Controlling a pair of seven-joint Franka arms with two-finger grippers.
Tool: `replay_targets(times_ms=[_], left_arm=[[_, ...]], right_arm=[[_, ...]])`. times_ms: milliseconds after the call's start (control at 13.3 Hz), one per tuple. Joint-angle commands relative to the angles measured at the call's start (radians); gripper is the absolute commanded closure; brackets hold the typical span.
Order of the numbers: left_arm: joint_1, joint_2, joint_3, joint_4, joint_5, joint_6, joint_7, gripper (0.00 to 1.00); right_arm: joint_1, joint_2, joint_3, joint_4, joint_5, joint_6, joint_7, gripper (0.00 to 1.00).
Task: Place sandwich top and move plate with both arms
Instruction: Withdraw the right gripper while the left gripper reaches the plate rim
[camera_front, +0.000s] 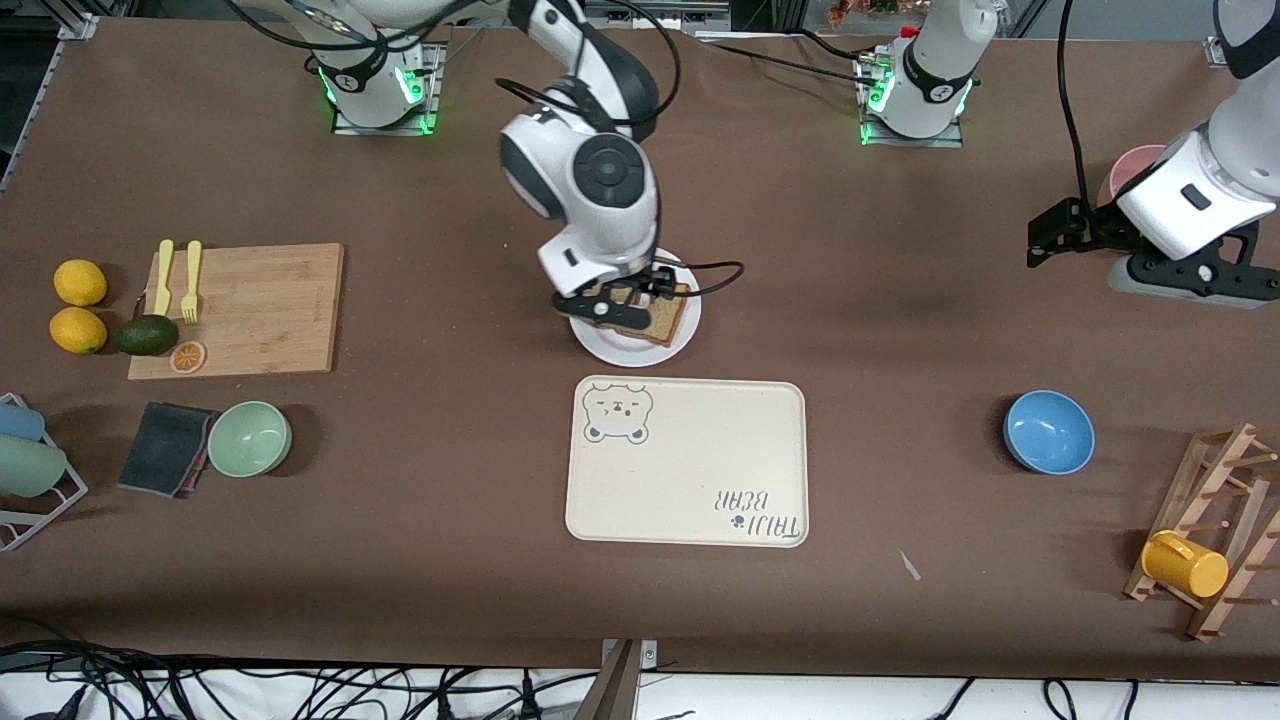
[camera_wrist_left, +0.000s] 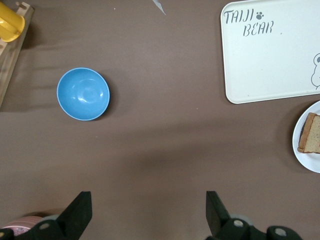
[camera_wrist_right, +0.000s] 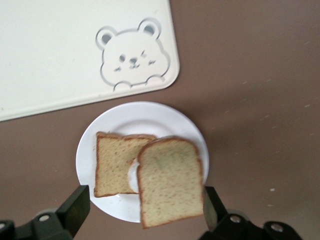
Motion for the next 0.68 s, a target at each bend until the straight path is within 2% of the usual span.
replay_targets(times_ms=[0,226,376,602], left_arm=[[-0.006,0.061,-0.003,0.044,-0.027,-0.036,0.007,0.00],[-0.012,0.096,-0.027,0.044,-0.067,-0.053,0.014,0.00],[-0.014,0.135,-0.041,0.038,-0.124,-0.058,0.014,0.00],[-0.022,0.237,-0.058,0.038,-0.284,-0.045,0.013,0.00]], right_arm=[[-0.108,-0.122,0.010,-0.029,0.029,-0.120,-0.181,0.00],[-0.226,-0.276,0.010,-0.125,0.028,-0.189,-0.378,0.00],[-0.307,-0.336,0.010,-0.145,0.028,-0.235,-0.487,0.00],[-0.429,-0.424,0.011,-0.161,0.028,-0.294,-0.625,0.00]])
